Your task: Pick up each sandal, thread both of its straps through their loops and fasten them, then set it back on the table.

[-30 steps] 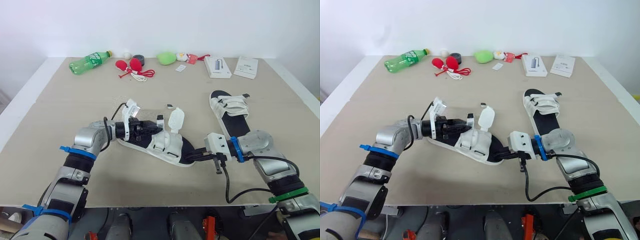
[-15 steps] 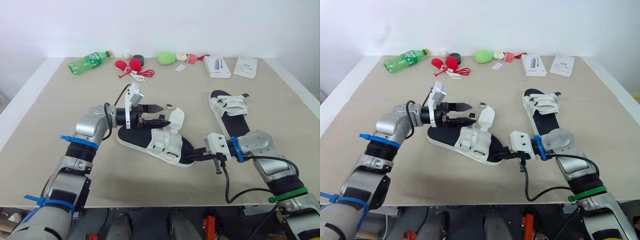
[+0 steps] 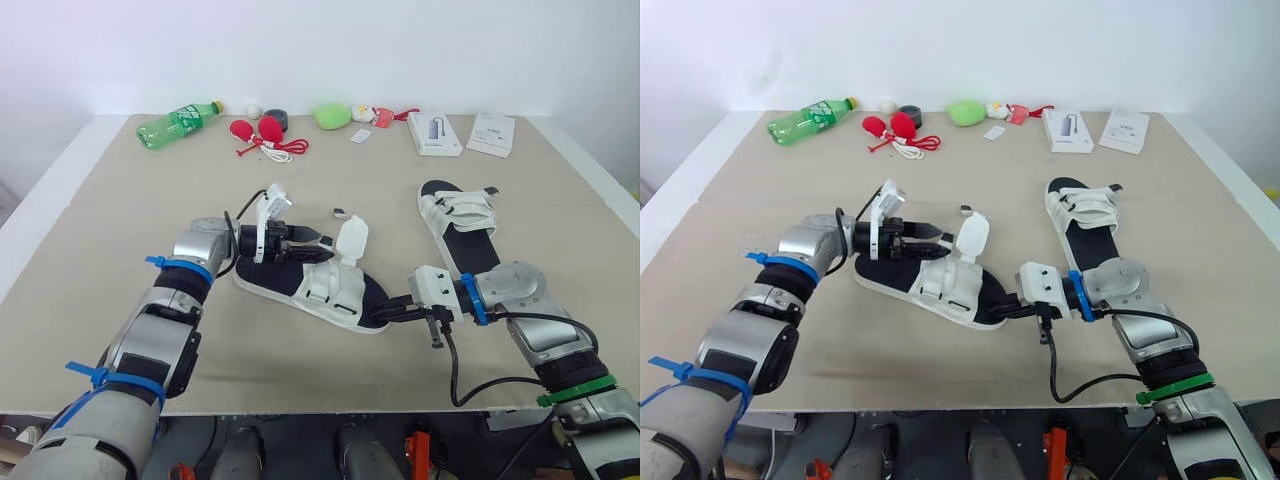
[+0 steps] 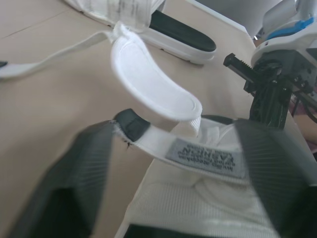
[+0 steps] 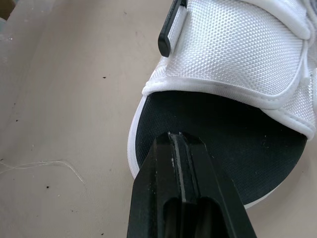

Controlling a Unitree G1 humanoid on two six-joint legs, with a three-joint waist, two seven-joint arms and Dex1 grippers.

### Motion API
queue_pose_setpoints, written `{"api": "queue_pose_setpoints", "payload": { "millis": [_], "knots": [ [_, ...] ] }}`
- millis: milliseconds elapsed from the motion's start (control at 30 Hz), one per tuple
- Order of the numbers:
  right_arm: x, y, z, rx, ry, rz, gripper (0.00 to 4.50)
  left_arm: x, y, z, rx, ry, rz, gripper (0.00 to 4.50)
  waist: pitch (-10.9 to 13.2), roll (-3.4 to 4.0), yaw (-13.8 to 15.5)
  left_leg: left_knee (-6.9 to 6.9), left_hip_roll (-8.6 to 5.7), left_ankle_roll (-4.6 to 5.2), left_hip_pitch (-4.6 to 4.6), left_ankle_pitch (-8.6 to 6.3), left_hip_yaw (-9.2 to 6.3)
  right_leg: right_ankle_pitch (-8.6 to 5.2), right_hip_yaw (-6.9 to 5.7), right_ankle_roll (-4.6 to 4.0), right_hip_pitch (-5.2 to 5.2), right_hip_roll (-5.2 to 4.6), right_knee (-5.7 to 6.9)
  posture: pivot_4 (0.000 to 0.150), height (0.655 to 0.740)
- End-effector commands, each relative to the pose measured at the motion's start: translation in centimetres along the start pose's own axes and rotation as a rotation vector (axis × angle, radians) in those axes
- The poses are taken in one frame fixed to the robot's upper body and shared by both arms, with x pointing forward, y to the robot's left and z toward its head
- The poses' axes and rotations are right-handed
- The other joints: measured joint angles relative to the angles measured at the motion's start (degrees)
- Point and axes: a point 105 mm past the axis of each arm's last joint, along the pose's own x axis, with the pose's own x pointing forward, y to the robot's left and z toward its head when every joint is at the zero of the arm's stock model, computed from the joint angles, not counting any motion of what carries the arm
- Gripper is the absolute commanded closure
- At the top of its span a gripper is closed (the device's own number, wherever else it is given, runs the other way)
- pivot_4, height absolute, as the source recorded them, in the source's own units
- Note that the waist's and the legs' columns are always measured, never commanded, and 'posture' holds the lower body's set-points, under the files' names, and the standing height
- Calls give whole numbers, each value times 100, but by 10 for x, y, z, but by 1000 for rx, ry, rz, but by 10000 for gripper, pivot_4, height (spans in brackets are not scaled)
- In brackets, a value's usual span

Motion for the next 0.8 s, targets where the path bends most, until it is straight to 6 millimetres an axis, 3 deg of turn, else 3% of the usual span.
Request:
{"api": "queue_pose_setpoints", "payload": {
  "millis": [33,167,200,467,800],
  "knots": [
    [-5,2,-12,34,58,-10,45000,0,-1,6,42,9,-12,23010,0,0,0,-2,0,0,0,0,0,-1,0,-1,-1,0,0,1500,7400],
    [-4,2,-11,32,56,-8,45000,-1,5,4,61,15,33,42693,0,0,0,-4,0,-1,-1,-1,-1,-6,0,1,0,0,0,1500,7400],
    [-3,2,-11,31,55,-6,45000,-2,7,3,68,19,47,44899,0,0,0,-4,0,-1,-1,-1,-1,-6,0,1,0,0,0,1500,7400],
    [-2,2,-10,30,51,5,45000,-7,8,-4,85,53,55,44899,0,0,0,-4,0,-1,-1,-2,-2,-6,0,2,0,0,0,1500,7400],
    [-2,3,-11,32,54,8,45000,-29,18,-26,105,144,143,44899,0,0,0,-4,0,-1,0,-1,-3,-5,0,2,1,0,0,1500,7400]
  ]
}}
